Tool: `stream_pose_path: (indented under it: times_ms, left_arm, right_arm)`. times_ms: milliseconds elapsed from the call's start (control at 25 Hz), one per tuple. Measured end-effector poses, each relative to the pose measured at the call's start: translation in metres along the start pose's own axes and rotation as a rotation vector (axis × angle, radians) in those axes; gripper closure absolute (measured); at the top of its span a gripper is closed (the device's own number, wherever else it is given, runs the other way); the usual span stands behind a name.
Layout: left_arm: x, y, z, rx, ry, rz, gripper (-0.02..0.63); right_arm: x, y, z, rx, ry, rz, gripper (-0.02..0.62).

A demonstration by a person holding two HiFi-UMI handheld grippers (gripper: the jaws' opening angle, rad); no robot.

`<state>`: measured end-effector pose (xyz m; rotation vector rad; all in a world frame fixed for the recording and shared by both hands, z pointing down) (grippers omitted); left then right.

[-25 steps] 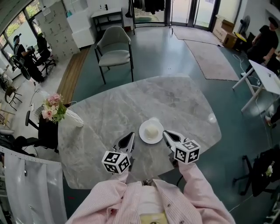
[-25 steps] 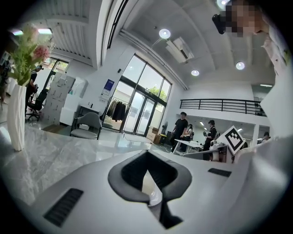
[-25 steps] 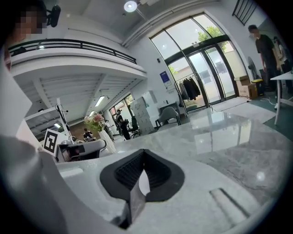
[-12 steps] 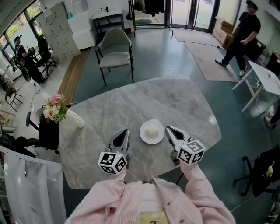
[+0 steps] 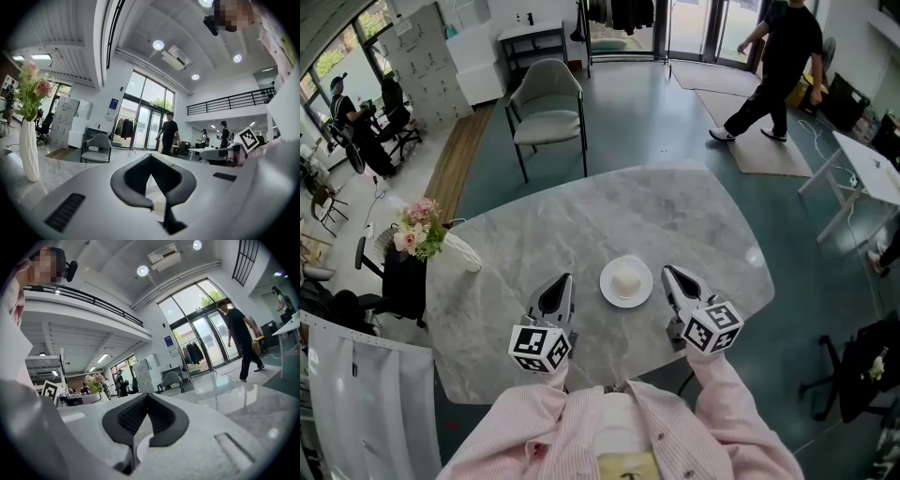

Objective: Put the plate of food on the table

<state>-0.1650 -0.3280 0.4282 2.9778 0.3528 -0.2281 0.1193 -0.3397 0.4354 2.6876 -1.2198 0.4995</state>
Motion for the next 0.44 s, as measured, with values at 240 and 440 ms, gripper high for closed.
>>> stream_pose_path:
  times_ms: [240,440]
  left_arm:
    - [-0.0041,-0.0025,-0.0004,0.000,0.003,0.026,0.611]
    - [-0.0056,0.0002,-0.0013,-0.002,0.005,0.039,0.611]
  right_arm:
    - [0.0028,-0.0039,-0.0008,0.009,-0.006,-0.034,0.591]
    - [0.0082,-0.0055,0.0003,0.015,-0.003,-0.051,0.591]
Point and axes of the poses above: the fingertips, and each gripper's own axes: y forward along the fingers, x to its right, z out of its top, the point moved 8 cm from there along -y, backward along the fingers, and after that the axes turned 14 degrees about z, right-handed, at the moved point
